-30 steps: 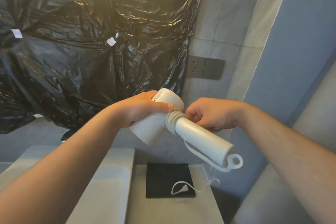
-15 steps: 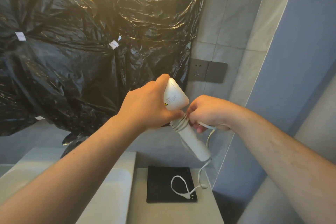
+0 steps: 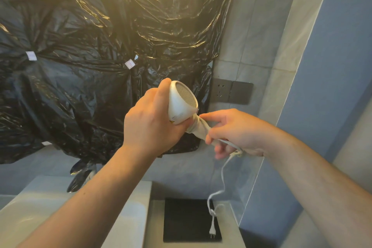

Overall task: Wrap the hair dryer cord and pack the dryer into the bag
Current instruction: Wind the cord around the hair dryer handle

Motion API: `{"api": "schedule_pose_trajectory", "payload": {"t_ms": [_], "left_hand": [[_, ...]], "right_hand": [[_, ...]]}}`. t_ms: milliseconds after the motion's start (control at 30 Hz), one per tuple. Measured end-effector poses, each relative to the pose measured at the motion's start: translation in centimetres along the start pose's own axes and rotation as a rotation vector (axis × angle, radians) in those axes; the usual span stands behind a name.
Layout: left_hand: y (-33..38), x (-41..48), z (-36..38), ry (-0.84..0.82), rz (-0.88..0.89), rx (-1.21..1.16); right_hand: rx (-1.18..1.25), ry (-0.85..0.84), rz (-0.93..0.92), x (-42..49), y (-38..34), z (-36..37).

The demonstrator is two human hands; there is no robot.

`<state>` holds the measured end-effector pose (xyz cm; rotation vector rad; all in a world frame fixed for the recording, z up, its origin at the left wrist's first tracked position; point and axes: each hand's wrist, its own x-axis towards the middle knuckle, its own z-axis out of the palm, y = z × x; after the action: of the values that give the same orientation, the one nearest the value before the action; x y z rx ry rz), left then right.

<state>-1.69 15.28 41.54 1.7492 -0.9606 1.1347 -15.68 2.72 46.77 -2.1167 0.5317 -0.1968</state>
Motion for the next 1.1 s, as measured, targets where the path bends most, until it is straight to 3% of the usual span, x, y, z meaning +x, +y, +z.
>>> {"api": "schedule_pose_trajectory", "payload": {"t_ms": [133, 400, 533, 700, 800, 1100], "left_hand": [[0.0, 0.1, 0.3, 0.008, -0.042, -0.025], [1.2, 0.0, 0.2, 0.010, -0.351, -0.243], [1.4, -0.1, -0.2, -0.003, -0.447, -0.358], [1.8, -0.1, 0.3, 0.014, -0.607, -0.590], [2.2, -0.1, 0.5, 0.044, -0.654, -0.668], [2.5, 0.0, 0.8, 0.062, -0.880, -0.902]], "right_hand": [[0.151, -0.017, -0.023, -0.2, -0.6, 0.3], [0.702, 0.081, -0.139, -0.3, 0.0, 3.2], [0.585, 0.122, -0.187, -0.5, 0.8, 3.4], [0.290, 0.461, -0.387, -0.2, 1.0, 4.0], [0.358, 0.534, -0.461, -0.5, 1.0, 4.8], [0.713, 0.406, -0.426, -0.8, 1.4, 5.3]]}}
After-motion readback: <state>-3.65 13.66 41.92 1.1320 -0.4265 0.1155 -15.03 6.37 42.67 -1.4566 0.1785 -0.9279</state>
